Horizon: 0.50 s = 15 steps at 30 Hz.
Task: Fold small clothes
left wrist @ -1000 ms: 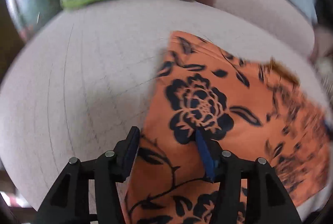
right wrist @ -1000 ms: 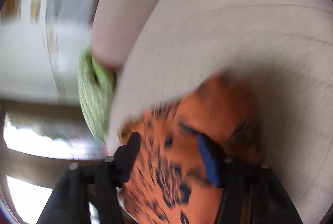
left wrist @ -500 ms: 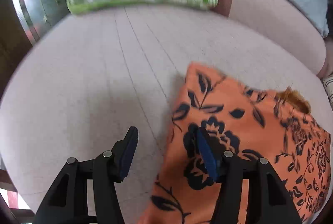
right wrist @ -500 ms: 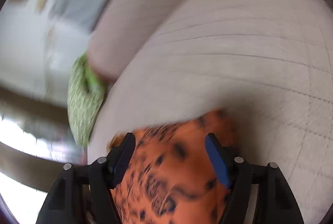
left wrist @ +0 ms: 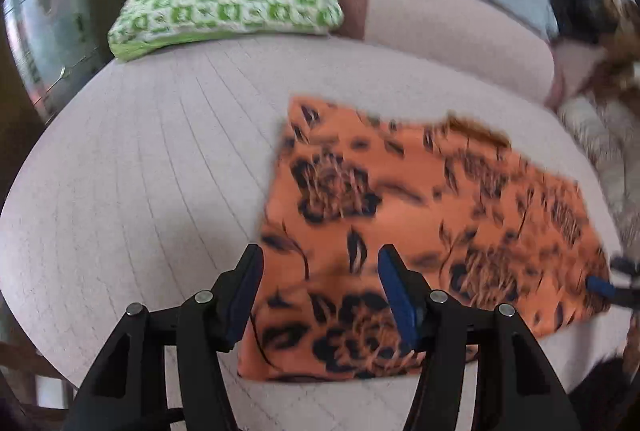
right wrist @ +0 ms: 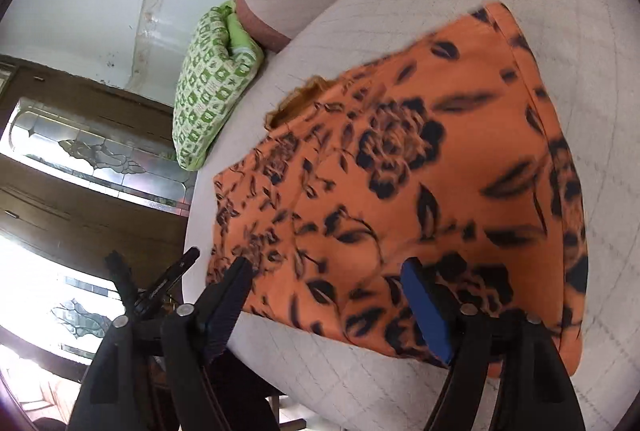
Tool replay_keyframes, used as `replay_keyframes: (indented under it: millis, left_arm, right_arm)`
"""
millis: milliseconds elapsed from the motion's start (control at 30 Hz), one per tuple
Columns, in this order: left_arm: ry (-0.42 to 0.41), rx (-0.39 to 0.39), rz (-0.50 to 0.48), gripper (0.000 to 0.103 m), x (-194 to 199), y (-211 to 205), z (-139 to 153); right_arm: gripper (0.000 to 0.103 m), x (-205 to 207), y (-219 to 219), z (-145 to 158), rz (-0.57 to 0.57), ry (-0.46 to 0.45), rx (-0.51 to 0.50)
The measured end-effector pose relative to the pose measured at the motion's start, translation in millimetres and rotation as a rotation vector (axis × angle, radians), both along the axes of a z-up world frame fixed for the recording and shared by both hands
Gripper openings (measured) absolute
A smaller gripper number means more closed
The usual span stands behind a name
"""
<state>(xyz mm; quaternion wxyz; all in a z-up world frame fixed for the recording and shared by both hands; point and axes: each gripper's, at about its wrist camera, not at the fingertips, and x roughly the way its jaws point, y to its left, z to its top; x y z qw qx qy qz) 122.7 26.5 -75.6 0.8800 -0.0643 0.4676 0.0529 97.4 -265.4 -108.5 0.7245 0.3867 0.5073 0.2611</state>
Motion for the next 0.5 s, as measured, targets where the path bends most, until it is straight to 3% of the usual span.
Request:
replay_keyframes:
  millis: [67,100,200,300,367,433,500]
  left_arm:
    - [0.132,0.042,0.064,0.062,4,8,-29]
    - [0.164,0.014,0.071,0.062,3,13,-36]
    - [0.105,-0.004,0.098,0.062,-15,17,-13]
    - [0.095,0.057,0.075,0.062,-25,9,-10]
    - [0.186,0.066,0.071,0.064,-25,7,-33]
    - [0.17,0.049,0.097,0.064,-28,9,-22]
    - [0.116,0.045,0.11,0.064,-33,6,-2]
  right_arm:
    - [0.074,-1,-16,-30,-0.095,0.086,0.065]
    - [0.073,-5,-24,-32,-0.135,0.099,0.104]
    - [0.077,-16,-33,-6,-0.179,0.055,0.076]
    - [0.086,-30,-32,12,-0.142,-0.032,0.052]
    - [0.087,-35,-37,-8,-0.155,0.035,-0.011]
    - [0.084,-39,-51,-26,-0.223,0.109,0.06]
    - [0.084,-52,-71,-12,-0.302,0.093,0.095]
